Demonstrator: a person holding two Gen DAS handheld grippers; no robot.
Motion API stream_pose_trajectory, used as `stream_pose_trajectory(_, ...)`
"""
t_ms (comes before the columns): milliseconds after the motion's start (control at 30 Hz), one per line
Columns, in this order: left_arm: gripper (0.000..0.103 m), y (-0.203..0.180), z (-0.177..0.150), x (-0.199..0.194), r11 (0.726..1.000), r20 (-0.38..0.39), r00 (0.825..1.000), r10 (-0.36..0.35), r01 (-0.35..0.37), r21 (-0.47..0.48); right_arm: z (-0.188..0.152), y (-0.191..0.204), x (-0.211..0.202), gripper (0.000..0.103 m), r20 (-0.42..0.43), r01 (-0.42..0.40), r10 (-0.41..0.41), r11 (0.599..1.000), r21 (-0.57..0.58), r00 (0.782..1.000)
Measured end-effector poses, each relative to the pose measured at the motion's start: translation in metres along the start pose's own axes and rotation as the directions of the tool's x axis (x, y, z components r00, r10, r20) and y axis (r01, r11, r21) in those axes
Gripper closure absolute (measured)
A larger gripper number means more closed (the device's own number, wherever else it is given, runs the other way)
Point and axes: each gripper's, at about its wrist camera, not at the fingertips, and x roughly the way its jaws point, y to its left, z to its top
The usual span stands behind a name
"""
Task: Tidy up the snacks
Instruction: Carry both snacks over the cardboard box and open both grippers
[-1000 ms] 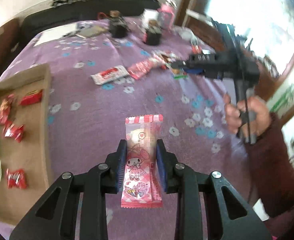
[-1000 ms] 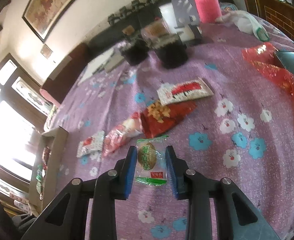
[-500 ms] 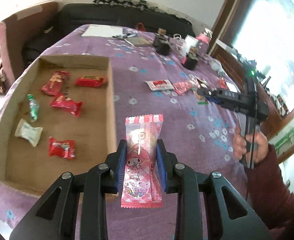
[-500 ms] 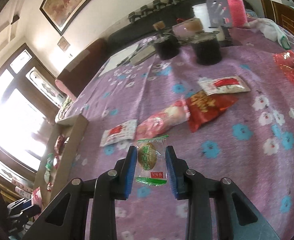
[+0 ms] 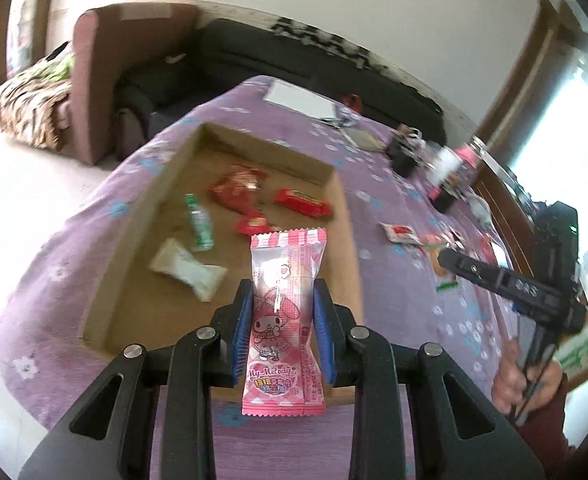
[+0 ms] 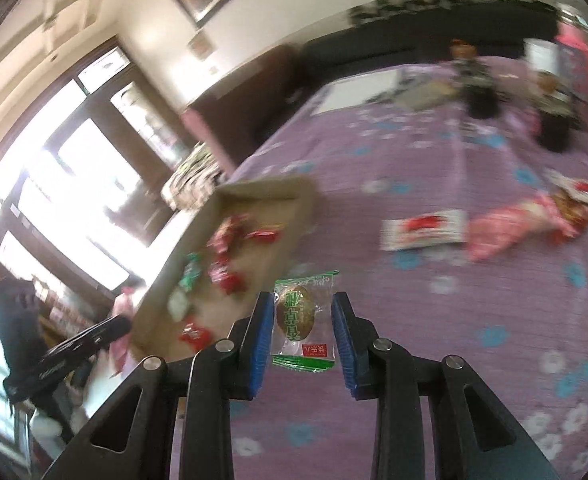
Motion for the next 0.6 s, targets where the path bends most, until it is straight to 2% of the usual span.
stream_pose_trajectory(167, 0.077, 0.025, 0.001, 0.008, 0.997, -0.02, 0.999, 0.046, -0.047, -0.057, -0.002, 0.049, 0.037, 0.072, -0.06, -0.034, 0.029, 0.996, -0.077, 0.998)
stream_pose_trajectory(333, 0.077, 0.039, 0.005, 0.019, 0.994, -0.03, 0.997, 0.064, -0.067, -0.081, -0.003, 0.077, 0.063, 0.073, -0.095, -0.029, 0.016, 0.99, -0.138, 0.995)
stream_pose_trajectory(367, 0.077, 0.04, 0.006, 0.022, 0.994, -0.034, 0.997, 0.069, -0.071, -0.08, -0.001, 0.078, 0.065, 0.072, -0.088, -0.016, 0.004, 0.99, -0.142, 0.996)
stream_pose_trajectory(467, 0.077, 0.042, 0.006, 0.028, 0.994, -0.047, 0.997, 0.066, -0.07, -0.078, -0.002, 0.068, 0.056, 0.07, -0.035, 0.102, -0.108, 0.984, -0.143, 0.993)
stream_pose_trajectory(500, 0.077, 0.042, 0.005, 0.03, 0.995, -0.053, 0.997, 0.058, -0.062, -0.079, -0.003, 0.062, 0.053, 0.065, -0.038, 0.103, -0.109, 0.987, -0.125, 0.993)
stream_pose_trajectory(533, 0.077, 0.042, 0.005, 0.032, 0.996, -0.056, 0.997, 0.05, -0.055, -0.077, -0.008, 0.051, 0.051, 0.064, -0.054, 0.086, -0.091, 0.992, -0.092, 0.994)
stream_pose_trajectory(600, 0.077, 0.041, 0.004, 0.034, 0.996, -0.062, 0.997, 0.045, -0.049, -0.07, -0.018, 0.04, 0.048, 0.064, -0.093, 0.088, -0.097, 0.992, -0.095, 0.991)
